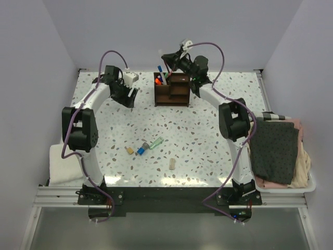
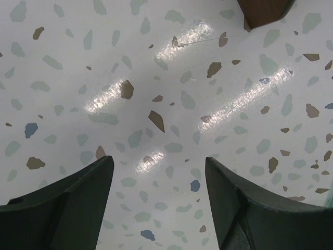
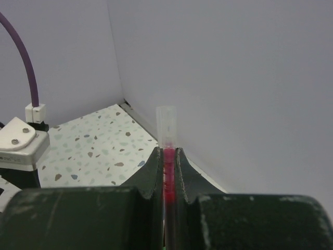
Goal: Sort the stationery into containers
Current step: Place the pen in the storage box.
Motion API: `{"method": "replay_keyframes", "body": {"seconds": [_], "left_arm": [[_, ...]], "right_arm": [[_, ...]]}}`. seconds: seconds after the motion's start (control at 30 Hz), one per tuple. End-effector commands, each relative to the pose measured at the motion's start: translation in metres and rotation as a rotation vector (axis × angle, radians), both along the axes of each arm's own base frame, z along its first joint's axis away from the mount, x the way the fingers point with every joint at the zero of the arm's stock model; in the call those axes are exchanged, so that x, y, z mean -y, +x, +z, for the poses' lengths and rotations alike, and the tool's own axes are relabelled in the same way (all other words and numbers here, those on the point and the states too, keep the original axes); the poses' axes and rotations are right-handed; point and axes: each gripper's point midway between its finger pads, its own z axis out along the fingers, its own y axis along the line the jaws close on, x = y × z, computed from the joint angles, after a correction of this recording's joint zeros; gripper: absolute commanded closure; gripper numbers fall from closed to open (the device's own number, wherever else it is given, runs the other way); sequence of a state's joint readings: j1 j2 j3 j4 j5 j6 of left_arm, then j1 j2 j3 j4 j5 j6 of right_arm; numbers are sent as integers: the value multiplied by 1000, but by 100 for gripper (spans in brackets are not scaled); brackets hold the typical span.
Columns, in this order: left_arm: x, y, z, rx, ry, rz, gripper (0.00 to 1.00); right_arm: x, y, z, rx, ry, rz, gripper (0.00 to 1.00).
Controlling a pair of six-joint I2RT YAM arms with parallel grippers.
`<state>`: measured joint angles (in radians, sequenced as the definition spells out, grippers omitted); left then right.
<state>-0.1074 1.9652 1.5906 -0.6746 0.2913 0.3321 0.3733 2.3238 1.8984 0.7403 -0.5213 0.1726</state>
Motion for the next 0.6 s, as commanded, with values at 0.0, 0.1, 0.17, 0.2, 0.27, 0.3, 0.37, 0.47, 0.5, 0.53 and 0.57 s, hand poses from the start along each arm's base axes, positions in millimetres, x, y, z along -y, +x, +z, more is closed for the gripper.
{"method": "replay_keyframes", "body": {"seconds": [0.0, 0.1, 0.17, 0.2, 0.27, 0.3, 0.37, 0.47, 0.5, 0.53, 0.57], "left_arm": [[8, 13, 18, 56, -26, -9, 24], [7, 11, 17, 53, -22, -10, 24], [7, 10, 16, 52, -20, -9, 24], [7, 10, 16, 52, -20, -9, 24], [7, 11, 17, 56, -20, -7, 24], [7, 11, 17, 54, -21, -8, 24], [6, 12, 18, 58, -16, -6, 24], [5, 12, 17, 57, -10, -4, 24], [5, 12, 17, 59, -9, -5, 24], [5, 11, 16, 56, -7, -7, 24], [5, 12, 17, 58, -4, -7, 24]], "right_arm": [[-15, -11, 18, 32, 20, 52, 100], [-25, -16, 10, 13, 13, 81, 100], [-30, -19, 5, 7, 6, 92, 100], [-32, -21, 2, 3, 2, 97, 100], [-34, -22, -4, -4, -5, 103, 100], [-35, -23, -5, -6, -6, 106, 100], [-34, -22, -7, -11, -6, 97, 100], [-34, -22, -9, -4, -13, 92, 100], [-34, -22, -11, -4, -17, 91, 100], [-33, -22, -13, 4, -24, 88, 100], [-32, -22, -18, 0, -29, 86, 100]]}}
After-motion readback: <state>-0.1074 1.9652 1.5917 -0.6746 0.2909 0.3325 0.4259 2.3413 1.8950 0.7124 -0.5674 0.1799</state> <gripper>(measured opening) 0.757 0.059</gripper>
